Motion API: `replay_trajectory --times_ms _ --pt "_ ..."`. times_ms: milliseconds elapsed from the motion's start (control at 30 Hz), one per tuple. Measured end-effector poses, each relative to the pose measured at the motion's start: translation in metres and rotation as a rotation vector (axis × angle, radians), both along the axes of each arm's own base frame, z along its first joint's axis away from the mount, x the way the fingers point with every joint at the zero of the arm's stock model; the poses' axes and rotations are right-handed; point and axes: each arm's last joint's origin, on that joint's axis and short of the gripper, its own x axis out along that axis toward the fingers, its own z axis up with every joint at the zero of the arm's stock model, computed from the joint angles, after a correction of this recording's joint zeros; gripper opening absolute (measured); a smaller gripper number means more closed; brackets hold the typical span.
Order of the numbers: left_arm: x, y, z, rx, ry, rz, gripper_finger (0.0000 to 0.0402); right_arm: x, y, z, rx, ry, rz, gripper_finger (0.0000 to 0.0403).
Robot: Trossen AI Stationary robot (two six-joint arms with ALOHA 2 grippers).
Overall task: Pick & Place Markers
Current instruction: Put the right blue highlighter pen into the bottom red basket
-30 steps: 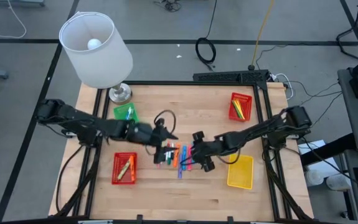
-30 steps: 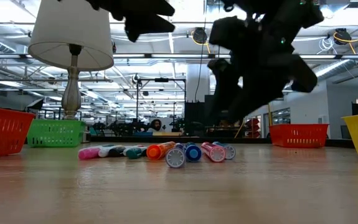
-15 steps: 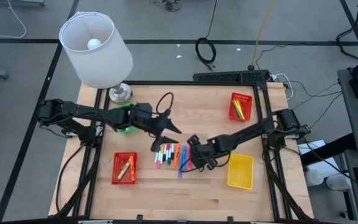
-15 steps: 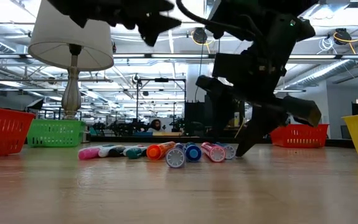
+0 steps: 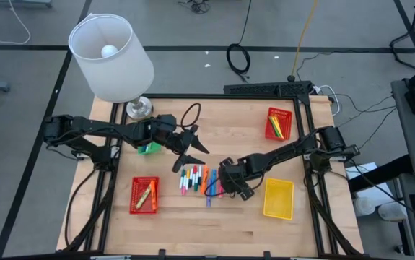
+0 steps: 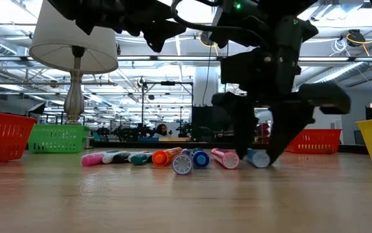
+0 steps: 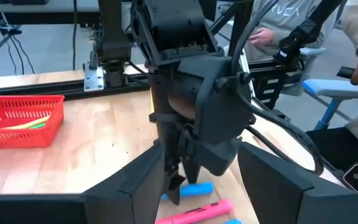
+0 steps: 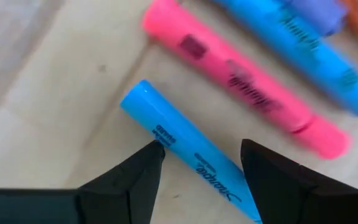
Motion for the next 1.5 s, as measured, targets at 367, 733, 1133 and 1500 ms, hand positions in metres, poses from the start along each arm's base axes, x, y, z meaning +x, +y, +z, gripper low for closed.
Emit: replay_trajectory --times_ms 367,733,1133,1500 --pt "0.000 0.000 0.000 -0.002 0.002 -0.001 0.0212 -0.008 0.002 -0.002 0.065 0.095 -0.055 0.0175" --pt "0.000 -0.001 0.000 -0.031 0.014 0.006 0.0212 0.000 0.005 0.000 0.107 0.015 -0.130 0.0042" --pt "0.000 -0.001 -0.002 -0.036 0.034 0.016 0.0212 -0.001 -0.001 0.036 0.148 -0.129 -0.240 0.0042" --pt "0.000 -0.007 -0.001 -0.017 0.020 -0.010 0.0212 -0.037 -0.031 0.073 0.168 -0.655 -0.374 0.0042"
